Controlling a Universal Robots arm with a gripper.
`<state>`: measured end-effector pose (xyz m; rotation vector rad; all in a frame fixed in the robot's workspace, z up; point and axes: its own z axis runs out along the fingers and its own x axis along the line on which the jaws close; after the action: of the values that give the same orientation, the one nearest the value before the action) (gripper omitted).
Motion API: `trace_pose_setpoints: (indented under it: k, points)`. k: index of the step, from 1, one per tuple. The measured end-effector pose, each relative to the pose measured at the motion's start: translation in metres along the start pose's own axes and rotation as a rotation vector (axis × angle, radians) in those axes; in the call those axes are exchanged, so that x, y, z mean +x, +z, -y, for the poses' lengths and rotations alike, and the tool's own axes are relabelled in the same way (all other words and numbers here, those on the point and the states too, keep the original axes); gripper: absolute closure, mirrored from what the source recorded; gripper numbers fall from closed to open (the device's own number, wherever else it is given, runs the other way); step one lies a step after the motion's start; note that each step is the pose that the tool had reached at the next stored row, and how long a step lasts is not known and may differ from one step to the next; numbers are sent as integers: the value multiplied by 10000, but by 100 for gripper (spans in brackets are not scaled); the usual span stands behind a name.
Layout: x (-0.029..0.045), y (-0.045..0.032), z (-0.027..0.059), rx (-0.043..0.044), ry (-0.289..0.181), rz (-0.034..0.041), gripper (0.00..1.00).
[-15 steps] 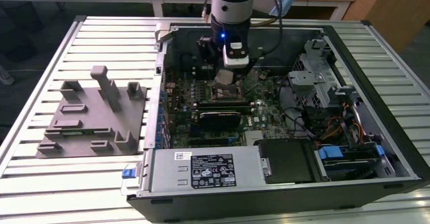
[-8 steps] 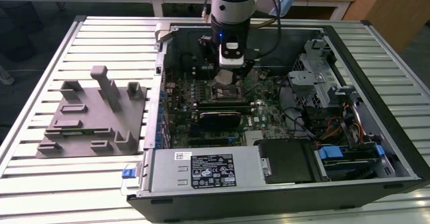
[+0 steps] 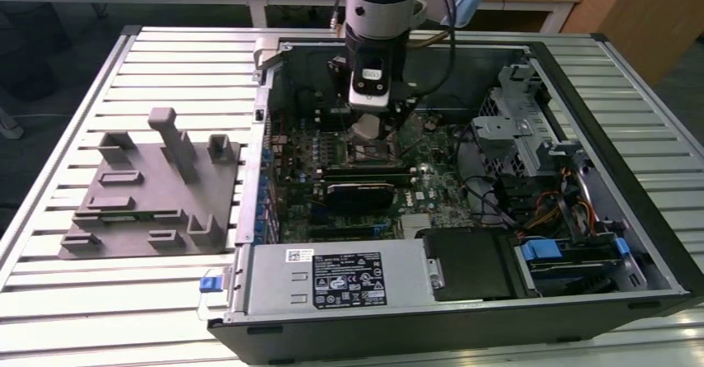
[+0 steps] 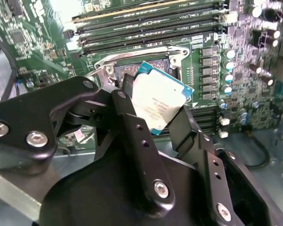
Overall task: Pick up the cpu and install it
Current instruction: 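Place the cpu into insertion slot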
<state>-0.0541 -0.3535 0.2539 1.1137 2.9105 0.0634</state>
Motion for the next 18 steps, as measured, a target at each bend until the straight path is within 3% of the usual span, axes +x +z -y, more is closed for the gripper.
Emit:
trace_pose_setpoints:
  k: [18]
  points:
    - [0,6,0,27,3216,151,46]
